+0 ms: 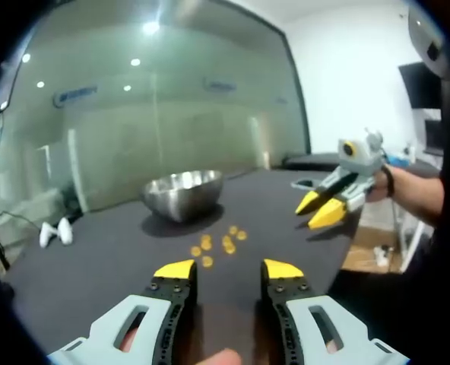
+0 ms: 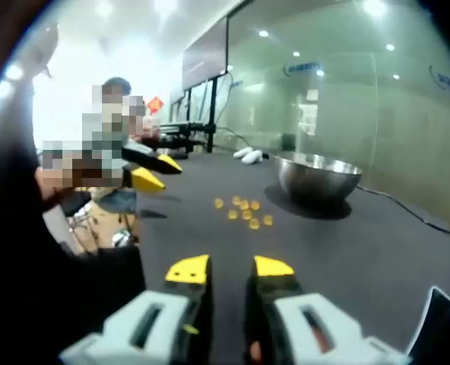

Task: Pick up the QQ candy scattered on the table and place it into the stainless steel bowl on the table

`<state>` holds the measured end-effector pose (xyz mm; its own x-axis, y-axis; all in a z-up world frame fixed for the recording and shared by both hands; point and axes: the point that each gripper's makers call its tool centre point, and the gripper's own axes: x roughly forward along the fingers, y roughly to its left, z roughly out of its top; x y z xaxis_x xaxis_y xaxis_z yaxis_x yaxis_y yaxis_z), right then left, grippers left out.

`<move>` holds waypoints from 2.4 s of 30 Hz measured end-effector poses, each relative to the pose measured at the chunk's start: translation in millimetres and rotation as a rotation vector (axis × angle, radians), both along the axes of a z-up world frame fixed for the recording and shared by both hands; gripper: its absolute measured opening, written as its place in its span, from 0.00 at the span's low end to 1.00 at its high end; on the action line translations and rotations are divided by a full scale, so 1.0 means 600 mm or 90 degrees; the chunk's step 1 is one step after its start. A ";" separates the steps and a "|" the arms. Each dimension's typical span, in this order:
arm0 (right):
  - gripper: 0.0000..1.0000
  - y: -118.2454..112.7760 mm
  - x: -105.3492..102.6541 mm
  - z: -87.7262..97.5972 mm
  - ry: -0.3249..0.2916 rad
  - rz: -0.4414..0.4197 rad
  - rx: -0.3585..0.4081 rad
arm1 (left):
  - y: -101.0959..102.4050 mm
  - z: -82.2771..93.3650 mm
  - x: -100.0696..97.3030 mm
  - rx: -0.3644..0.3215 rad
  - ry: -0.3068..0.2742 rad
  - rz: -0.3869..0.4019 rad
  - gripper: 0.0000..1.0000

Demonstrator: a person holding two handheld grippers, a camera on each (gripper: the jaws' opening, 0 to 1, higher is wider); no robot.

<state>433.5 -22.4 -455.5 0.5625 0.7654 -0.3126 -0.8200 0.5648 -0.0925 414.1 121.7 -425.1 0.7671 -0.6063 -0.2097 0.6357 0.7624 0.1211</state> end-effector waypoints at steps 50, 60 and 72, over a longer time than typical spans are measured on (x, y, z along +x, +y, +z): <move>0.12 0.127 0.127 -0.040 0.029 -0.045 -0.046 | 0.021 0.010 -0.037 -0.007 -0.009 0.011 0.35; 0.10 0.125 0.127 -0.041 0.039 -0.047 -0.023 | 0.024 -0.001 -0.038 0.005 0.000 0.014 0.35; 0.09 0.102 0.119 0.009 0.029 -0.059 0.047 | 0.013 -0.007 -0.033 0.008 0.005 0.006 0.35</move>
